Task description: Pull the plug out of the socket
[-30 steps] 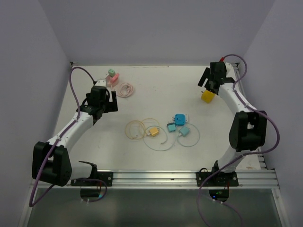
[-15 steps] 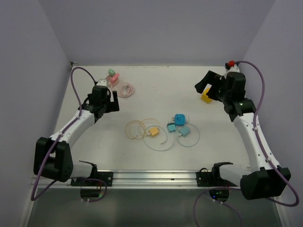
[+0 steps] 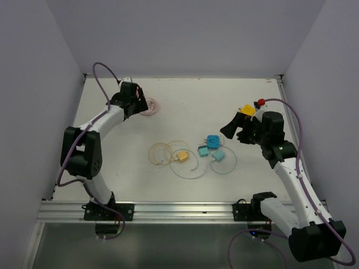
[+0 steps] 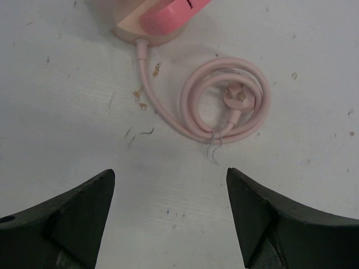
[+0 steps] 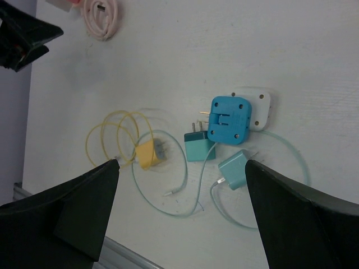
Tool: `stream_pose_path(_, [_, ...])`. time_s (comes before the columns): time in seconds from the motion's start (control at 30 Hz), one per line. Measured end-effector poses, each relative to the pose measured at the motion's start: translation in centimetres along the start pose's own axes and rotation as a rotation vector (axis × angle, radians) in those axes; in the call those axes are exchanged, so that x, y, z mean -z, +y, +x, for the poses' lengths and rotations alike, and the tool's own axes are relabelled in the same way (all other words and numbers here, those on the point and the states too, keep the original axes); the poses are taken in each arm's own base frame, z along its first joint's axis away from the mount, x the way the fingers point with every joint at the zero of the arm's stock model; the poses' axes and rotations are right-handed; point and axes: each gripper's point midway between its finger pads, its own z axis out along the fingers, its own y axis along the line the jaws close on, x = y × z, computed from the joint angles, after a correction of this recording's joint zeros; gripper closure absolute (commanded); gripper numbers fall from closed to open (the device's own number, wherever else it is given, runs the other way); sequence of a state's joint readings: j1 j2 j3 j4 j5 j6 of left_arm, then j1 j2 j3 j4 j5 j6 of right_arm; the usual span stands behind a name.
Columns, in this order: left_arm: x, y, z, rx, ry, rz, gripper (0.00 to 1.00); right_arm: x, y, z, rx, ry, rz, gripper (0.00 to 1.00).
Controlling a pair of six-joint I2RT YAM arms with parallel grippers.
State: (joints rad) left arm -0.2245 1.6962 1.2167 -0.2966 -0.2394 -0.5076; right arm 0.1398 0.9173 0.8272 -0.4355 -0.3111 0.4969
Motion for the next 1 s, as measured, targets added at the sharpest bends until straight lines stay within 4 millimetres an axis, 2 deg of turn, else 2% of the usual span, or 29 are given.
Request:
stream_pose_path(0.2, [-5.7, -1.0, -0.3, 0.001, 0.022, -0.064, 0.29, -0.4, 0.6, 2.1, 0.008, 0.047, -0.043, 0.01])
stream_pose_path(0.3, [-7.9, -1.2, -0.4, -0.01, 0.022, -0.093, 0.36, -0.4, 0.7, 2.5, 0.009, 0.053, -0.05, 0.01])
stream_pose_path(0.43, [-9.7, -1.5, -0.5, -0.023, 0.018, -0.109, 0.47, -0.4, 0.9, 2.7, 0.012, 0.062, -0.061, 0.01])
stream_pose_path(0.63, [-11.4, -1.6, 1.1, -0.08, 0.042, -0.13, 0.58, -0.4, 1.2, 2.8, 0.017, 0.064, -0.074, 0.01])
stream_pose_path(0.7, [-11.8, -1.7, 2.0, -0.105, 0.058, -0.129, 0.69, -0.4, 1.1, 2.8, 0.016, 0.064, -0.073, 0.01])
stream_pose_path(0.77, [-11.8, -1.8, 2.4, -0.123, 0.058, -0.127, 0.73, -0.4, 1.1, 2.8, 0.016, 0.065, -0.074, 0.01])
stream_pose_path(0.8, [-11.8, -1.8, 2.5, -0.128, 0.053, -0.122, 0.8, -0.4, 1.1, 2.9, 0.016, 0.065, -0.074, 0.01])
stream_pose_path(0.87, [-11.4, -1.6, 2.7, -0.139, 0.042, -0.115, 0.87, -0.5, 1.1, 2.8, 0.016, 0.066, -0.075, 0.01])
stream_pose_path(0.9, [-11.1, -1.4, 3.1, -0.143, 0.041, -0.111, 0.95, -0.5, 1.2, 2.9, 0.016, 0.066, -0.076, 0.01])
stream_pose_path(1.0, [-9.4, -0.2, 4.5, -0.164, 0.057, -0.107, 1.0, -0.7, 1.1, 2.9, 0.013, 0.072, -0.078, 0.01])
